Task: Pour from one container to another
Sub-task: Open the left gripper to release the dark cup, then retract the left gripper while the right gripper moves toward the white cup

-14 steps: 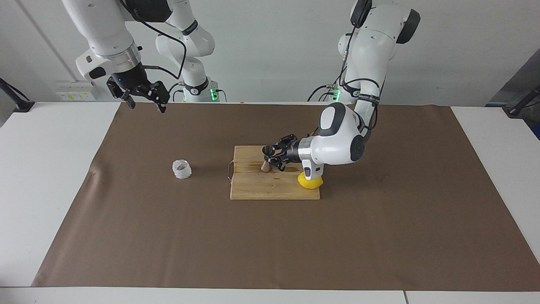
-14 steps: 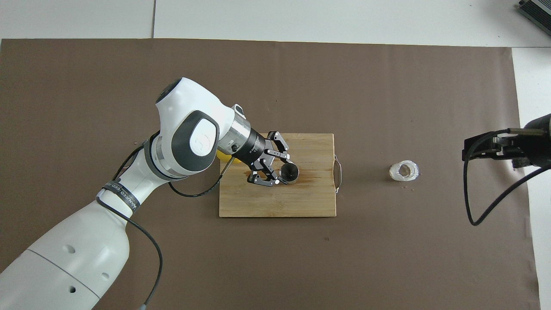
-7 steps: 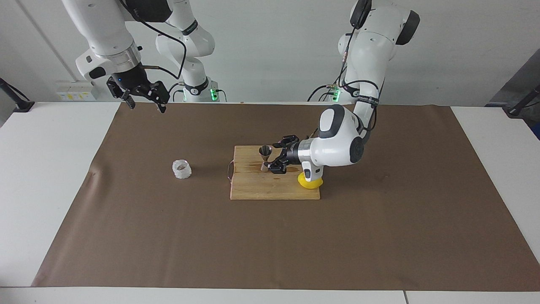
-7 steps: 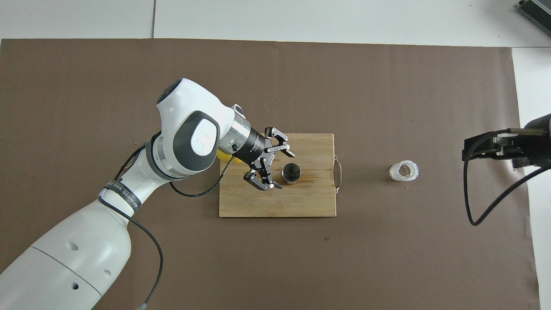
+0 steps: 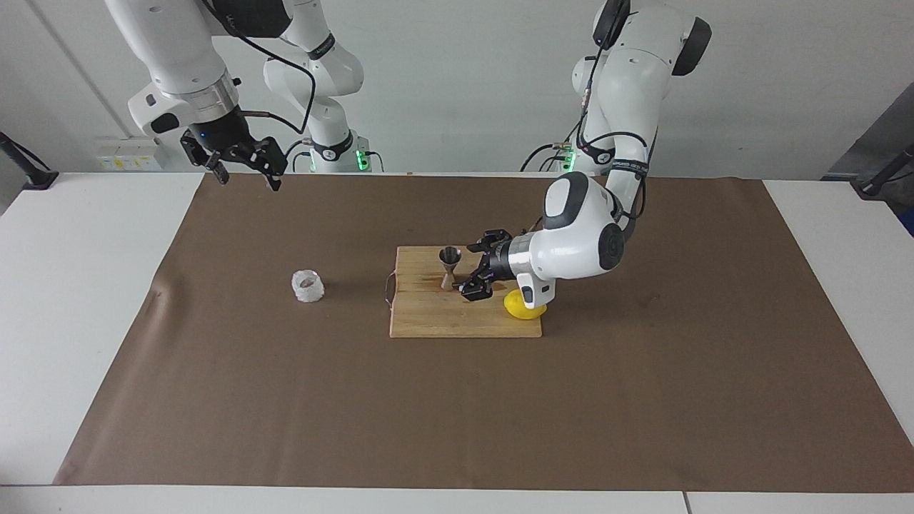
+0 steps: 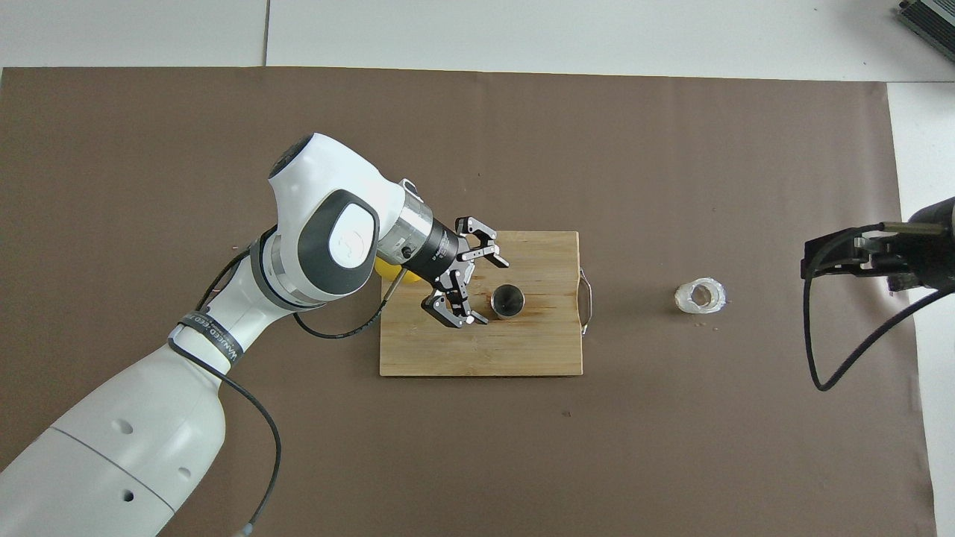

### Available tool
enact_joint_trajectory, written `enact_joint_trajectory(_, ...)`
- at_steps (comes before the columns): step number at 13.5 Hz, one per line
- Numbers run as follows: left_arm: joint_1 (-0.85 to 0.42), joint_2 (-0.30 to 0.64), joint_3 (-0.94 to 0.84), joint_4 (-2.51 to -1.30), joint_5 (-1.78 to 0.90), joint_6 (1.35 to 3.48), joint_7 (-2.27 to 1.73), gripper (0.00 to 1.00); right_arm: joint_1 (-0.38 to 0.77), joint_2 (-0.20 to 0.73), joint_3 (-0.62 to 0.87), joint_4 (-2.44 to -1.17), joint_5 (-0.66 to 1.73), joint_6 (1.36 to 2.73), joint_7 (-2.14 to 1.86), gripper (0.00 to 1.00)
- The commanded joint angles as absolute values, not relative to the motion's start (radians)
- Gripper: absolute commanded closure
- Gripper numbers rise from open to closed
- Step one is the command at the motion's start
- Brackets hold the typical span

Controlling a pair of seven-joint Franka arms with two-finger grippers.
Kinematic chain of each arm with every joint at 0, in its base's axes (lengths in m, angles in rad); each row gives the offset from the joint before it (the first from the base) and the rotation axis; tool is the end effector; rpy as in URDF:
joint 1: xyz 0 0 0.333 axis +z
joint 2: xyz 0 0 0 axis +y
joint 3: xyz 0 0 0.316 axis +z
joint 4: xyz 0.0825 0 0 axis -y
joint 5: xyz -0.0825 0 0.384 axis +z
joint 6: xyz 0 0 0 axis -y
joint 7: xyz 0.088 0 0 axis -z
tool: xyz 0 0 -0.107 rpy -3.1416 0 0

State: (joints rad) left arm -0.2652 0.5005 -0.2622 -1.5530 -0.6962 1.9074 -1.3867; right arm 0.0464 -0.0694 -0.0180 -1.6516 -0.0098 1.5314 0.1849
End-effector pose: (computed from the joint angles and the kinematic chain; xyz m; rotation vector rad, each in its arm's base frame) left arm 0.5795 -0.3605 0.3770 2.2017 1.4597 -0.9751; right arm 0.5276 0.0136 0.6207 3.1171 -0.2445 -0.0776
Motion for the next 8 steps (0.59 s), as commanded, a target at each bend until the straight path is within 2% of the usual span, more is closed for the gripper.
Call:
enact_joint_trajectory(1,-0.241,0.489,-0.252,-1.482,-0.585,1.807,-1.408,0.00,0.046,-0.094,-0.017,-1.681,0.018,1.545,0.198,0.00)
enact_joint_trajectory(4,-0.239,0.476,-0.241,-1.419,-0.418,1.705,-1.402,0.00,0.049,-0.095,-0.015,-1.684,0.018,1.546,0.161,0.00)
enact_joint_trajectory(8,-0.239,0.425,-0.193,-1.416,-0.289,1.606,-1.311,0.00,0.043,-0.117,-0.015,-1.729,0.018,1.569,-0.024,0.00)
